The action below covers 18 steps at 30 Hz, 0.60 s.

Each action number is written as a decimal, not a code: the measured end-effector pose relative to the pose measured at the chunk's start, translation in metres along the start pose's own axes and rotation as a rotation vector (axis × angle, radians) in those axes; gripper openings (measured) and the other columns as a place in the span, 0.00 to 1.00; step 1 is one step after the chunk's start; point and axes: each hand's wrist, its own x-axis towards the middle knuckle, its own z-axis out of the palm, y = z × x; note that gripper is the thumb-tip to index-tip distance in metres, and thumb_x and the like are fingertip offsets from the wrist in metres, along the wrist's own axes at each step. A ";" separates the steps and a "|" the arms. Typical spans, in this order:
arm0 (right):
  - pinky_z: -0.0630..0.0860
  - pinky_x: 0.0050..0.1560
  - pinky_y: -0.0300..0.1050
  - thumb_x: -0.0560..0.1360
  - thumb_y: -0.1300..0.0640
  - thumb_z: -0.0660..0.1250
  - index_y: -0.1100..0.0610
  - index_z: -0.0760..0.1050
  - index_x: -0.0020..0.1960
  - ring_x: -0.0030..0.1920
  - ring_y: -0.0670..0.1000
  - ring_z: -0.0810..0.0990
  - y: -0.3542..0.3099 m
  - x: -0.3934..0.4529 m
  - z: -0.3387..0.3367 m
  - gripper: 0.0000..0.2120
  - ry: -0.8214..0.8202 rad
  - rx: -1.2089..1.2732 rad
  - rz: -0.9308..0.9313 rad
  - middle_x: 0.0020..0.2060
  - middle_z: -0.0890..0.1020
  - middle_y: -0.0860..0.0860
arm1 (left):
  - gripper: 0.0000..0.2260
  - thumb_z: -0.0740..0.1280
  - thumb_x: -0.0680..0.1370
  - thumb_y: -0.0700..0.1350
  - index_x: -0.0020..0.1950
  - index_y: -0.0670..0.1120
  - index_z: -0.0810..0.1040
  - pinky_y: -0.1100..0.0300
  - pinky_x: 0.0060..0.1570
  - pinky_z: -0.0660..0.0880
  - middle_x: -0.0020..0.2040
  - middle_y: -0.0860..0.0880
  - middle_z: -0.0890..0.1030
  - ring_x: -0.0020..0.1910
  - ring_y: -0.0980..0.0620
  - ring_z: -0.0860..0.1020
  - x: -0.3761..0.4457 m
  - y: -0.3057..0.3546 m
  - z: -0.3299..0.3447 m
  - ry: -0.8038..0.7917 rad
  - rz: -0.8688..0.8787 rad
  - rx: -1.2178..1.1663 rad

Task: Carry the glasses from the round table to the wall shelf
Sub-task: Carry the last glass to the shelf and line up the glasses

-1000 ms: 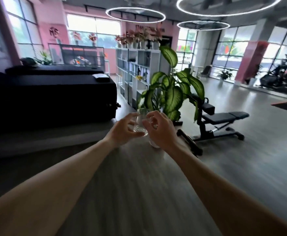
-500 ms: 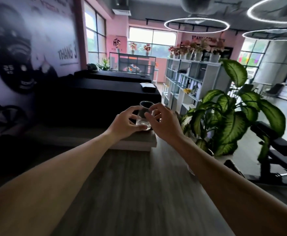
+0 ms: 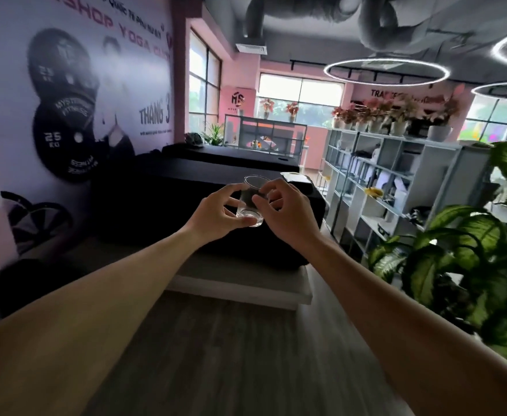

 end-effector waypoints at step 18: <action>0.82 0.47 0.44 0.74 0.46 0.72 0.45 0.79 0.52 0.41 0.42 0.82 0.011 0.250 0.321 0.08 -0.259 0.305 -0.142 0.46 0.81 0.45 | 0.34 0.78 0.65 0.58 0.68 0.62 0.69 0.63 0.45 0.79 0.55 0.57 0.79 0.40 0.56 0.84 0.150 -0.247 -0.195 0.270 -0.234 0.259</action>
